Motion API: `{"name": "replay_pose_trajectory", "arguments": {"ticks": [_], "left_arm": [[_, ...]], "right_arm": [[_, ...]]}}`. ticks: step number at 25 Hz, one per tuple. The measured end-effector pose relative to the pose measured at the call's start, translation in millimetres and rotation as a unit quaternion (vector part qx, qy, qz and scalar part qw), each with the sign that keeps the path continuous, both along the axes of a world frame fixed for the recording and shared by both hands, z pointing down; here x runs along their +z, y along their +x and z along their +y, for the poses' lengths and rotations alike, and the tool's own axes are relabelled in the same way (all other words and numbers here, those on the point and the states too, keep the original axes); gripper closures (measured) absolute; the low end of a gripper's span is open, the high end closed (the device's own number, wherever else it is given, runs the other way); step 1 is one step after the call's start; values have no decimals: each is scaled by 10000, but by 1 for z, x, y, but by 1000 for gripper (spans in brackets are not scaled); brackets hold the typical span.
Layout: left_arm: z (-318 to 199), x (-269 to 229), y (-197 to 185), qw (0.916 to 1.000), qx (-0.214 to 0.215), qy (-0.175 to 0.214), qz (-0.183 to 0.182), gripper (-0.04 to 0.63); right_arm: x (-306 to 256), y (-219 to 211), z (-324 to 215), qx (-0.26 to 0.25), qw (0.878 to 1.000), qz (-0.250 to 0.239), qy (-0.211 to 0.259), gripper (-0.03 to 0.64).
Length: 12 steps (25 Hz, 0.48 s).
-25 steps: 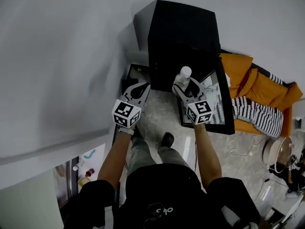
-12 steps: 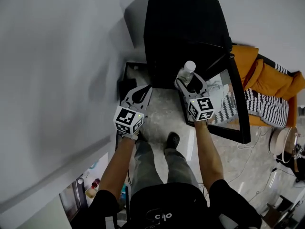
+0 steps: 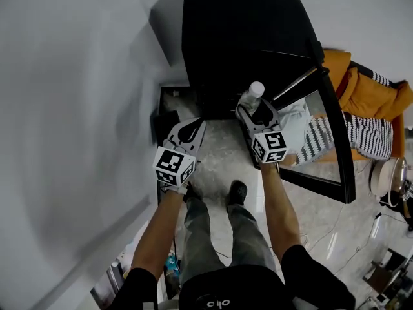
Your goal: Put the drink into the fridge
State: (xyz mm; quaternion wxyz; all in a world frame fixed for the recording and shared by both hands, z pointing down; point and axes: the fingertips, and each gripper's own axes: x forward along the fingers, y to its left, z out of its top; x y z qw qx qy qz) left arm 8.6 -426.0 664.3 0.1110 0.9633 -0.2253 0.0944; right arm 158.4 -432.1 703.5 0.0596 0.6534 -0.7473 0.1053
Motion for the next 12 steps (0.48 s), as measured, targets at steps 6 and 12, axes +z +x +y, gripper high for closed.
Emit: {"name": "replay_pose_trajectory", "arguments": {"ticks": [6, 12], "left_arm": [[-11, 17, 3, 9998, 119, -126, -80, 589], [-30, 31, 15, 9998, 175, -61, -26, 589]], "right_arm": [[22, 1, -8, 102, 9999, 0, -128, 325], [41, 4, -30, 66, 9999, 77, -75, 325]]}}
